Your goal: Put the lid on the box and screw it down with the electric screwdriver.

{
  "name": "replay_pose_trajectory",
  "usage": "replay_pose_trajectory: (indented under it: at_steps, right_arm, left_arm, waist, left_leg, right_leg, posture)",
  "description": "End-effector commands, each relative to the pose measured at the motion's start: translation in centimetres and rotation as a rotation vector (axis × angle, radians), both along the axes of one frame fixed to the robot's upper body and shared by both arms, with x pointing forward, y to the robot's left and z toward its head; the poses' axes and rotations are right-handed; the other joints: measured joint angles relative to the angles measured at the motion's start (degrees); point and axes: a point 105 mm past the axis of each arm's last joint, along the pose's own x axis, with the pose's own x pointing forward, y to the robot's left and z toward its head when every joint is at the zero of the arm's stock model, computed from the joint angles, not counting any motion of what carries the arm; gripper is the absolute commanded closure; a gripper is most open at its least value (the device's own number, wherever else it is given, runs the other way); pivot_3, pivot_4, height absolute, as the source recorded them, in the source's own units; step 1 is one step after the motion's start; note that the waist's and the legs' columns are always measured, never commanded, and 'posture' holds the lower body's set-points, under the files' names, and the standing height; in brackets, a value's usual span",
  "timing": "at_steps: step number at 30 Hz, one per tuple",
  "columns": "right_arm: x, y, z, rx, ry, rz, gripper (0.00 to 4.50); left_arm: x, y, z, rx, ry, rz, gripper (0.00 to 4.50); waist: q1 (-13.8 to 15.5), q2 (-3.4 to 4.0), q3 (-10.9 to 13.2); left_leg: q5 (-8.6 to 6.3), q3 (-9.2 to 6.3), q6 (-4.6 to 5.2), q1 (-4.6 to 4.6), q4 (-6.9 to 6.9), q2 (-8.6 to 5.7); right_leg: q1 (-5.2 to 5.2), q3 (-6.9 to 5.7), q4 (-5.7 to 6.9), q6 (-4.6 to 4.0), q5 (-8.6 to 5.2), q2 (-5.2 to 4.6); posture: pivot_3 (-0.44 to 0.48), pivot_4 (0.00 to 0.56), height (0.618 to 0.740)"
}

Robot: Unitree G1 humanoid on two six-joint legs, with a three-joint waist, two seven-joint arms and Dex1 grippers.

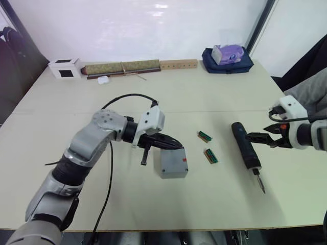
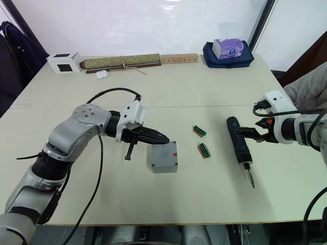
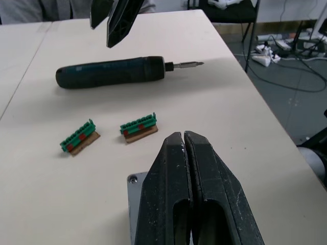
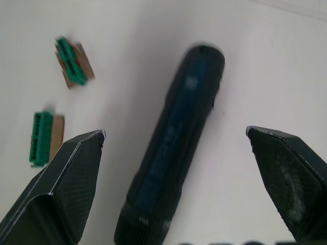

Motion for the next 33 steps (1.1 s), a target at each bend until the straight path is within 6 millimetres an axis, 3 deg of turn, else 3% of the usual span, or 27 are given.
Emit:
replay_pose_trajectory:
  at_steps: [1, 6, 17, 20, 24, 26, 28, 30, 33]
  right_arm:
    - [-1.5, 0.3, -1.1, -0.019, 0.150, 0.062, 0.03]
    - [-0.3, -0.7, -2.9, -0.049, 0.226, 0.065, 0.03]
    - [0.3, 0.3, -4.9, -0.004, 0.353, 0.115, 0.03]
    - [0.4, 0.7, -5.4, -0.028, 0.365, 0.158, 0.76]
    - [0.7, 0.8, -5.5, -0.022, 0.366, 0.149, 2.29]
    - [0.7, 0.9, -5.7, -0.030, 0.370, 0.158, 2.68]
    - [0.5, 1.2, -5.9, -0.016, 0.379, 0.156, 2.72]
    - [1.8, 0.9, -5.1, 0.007, 0.309, 0.109, 2.72]
    - [5.3, -0.3, -1.1, 0.024, 0.062, 0.014, 2.72]
  left_arm:
    - [-0.4, -0.6, 0.3, -0.014, -0.037, -0.034, 4.50]
    - [-0.7, -0.7, -1.0, 0.007, -0.025, -0.020, 4.50]
    - [-0.7, -0.8, -1.1, -0.008, -0.021, 0.009, 4.50]
    - [-0.8, -0.8, -1.2, -0.017, -0.018, 0.022, 4.50]
    - [-0.8, -0.8, -1.3, -0.022, -0.018, 0.031, 4.50]
    - [-0.6, -0.8, -1.2, -0.032, -0.019, 0.047, 4.50]
    - [-0.5, -0.5, -1.2, -0.035, -0.023, 0.068, 4.50]
    - [-0.1, -0.1, -1.1, -0.042, -0.019, 0.101, 4.50]
    - [1.2, 1.6, -0.8, -0.054, -0.011, 0.196, 4.50]
  waist:
    - [0.15, 0.00, 0.00]
    - [-0.09, 0.03, 0.01]
    - [0.11, 0.03, 0.02]
    - [0.00, 0.02, 0.01]
    - [-0.07, 0.02, 0.01]
    - [-0.04, 0.01, 0.01]
    - [-0.04, 0.01, 0.00]
    - [-0.15, -0.08, -0.04]
    - [-0.88, -0.16, -0.04]
  left_leg:
    - [0.00, 0.02, 0.00, -0.03, 0.00, -0.02]
    - [0.00, 0.11, 0.00, -0.02, 0.06, -0.05]
    - [0.00, 0.09, 0.00, -0.04, 0.04, -0.02]
    - [0.00, 0.07, 0.00, -0.03, 0.05, -0.02]
    - [0.00, 0.06, 0.00, -0.01, 0.04, 0.01]
    - [0.00, 0.05, 0.00, -0.01, 0.04, 0.02]
    - [0.00, 0.05, 0.00, -0.01, 0.05, 0.01]
    - [0.00, 0.05, 0.00, 0.01, 0.05, 0.02]
    - [0.00, 0.06, 0.00, 0.07, 0.07, 0.09]
  right_leg:
    - [-0.01, 0.01, -0.01, 0.00, 0.00, -0.03]
    - [0.02, 0.04, -0.12, 0.03, 0.02, -0.10]
    - [-0.04, 0.05, -0.07, 0.03, 0.02, -0.06]
    - [-0.01, 0.04, -0.07, 0.03, 0.02, -0.06]
    - [-0.02, 0.02, -0.06, 0.03, 0.02, -0.01]
    - [-0.02, 0.02, -0.05, 0.03, 0.02, 0.00]
    - [0.00, 0.02, -0.05, 0.03, 0.02, -0.02]
    - [0.00, 0.02, -0.04, 0.03, 0.02, -0.02]
    - [-0.01, 0.06, -0.01, -0.02, 0.06, 0.02]
  posture:
    - [0.000, 0.150, 0.740]
    - [0.000, 0.150, 0.740]
    - [0.000, 0.150, 0.740]
    - [0.000, 0.150, 0.740]
    - [0.000, 0.150, 0.740]
    - [0.000, 0.150, 0.740]
    - [0.000, 0.150, 0.740]
    - [0.000, 0.150, 0.740]
    - [0.000, 0.150, 0.740]
